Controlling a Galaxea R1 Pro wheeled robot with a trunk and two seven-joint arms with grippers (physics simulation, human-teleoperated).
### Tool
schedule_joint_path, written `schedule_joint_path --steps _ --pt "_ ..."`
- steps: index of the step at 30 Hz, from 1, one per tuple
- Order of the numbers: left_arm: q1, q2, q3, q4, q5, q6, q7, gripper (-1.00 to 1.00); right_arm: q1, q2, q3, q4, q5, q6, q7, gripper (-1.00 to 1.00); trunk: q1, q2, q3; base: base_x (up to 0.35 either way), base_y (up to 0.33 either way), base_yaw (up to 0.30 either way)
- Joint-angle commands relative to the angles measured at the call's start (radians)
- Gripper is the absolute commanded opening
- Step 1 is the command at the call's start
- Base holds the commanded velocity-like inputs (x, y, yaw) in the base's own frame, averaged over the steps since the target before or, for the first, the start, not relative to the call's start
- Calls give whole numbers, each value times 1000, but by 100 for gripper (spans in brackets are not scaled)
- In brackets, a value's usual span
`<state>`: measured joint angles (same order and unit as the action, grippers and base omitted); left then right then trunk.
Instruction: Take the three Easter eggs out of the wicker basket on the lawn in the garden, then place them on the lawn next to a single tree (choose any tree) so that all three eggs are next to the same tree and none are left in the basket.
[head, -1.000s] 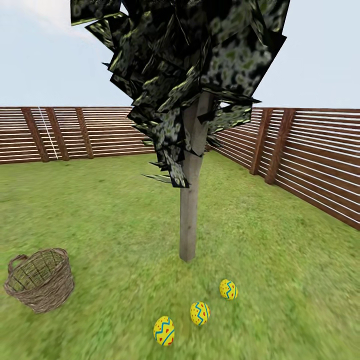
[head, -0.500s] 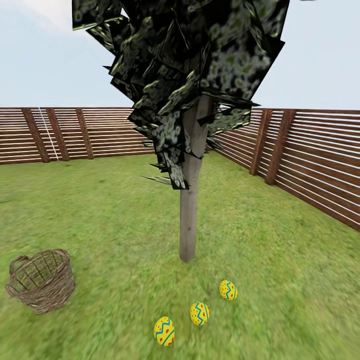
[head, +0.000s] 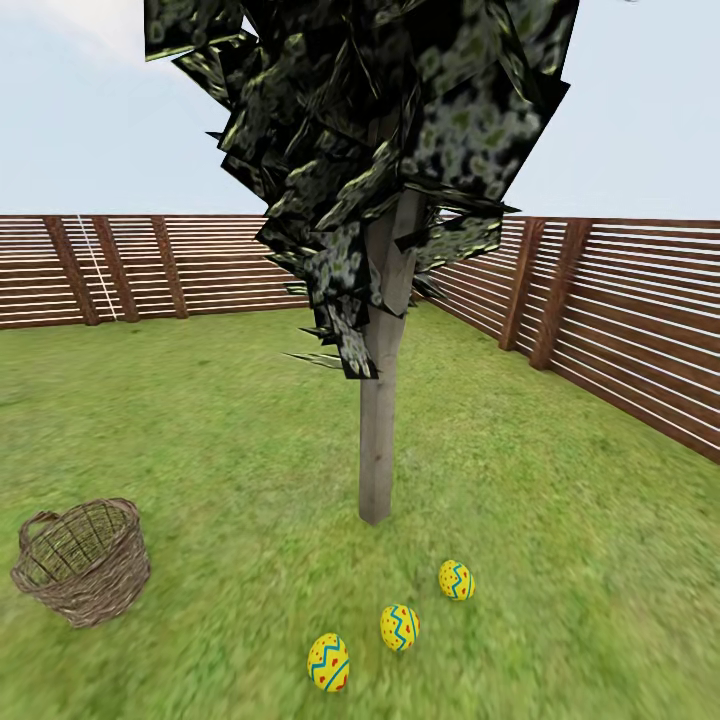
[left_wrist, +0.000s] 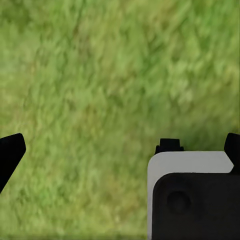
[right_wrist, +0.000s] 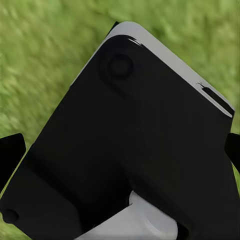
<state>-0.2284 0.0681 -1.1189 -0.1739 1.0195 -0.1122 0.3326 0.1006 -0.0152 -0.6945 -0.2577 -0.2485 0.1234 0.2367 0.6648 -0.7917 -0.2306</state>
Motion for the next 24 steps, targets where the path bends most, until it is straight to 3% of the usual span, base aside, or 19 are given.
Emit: schedule_joint_path --steps 1,24 --pt "0 1 -9 -3 10 -2 6 100 0 1 -5 -3 -6 8 4 100 0 -1 -1 0 0 0" --pt "11 0 -7 -3 17 -9 6 100 0 1 -5 -3 -6 8 4 100 0 -1 -1 0 0 0"
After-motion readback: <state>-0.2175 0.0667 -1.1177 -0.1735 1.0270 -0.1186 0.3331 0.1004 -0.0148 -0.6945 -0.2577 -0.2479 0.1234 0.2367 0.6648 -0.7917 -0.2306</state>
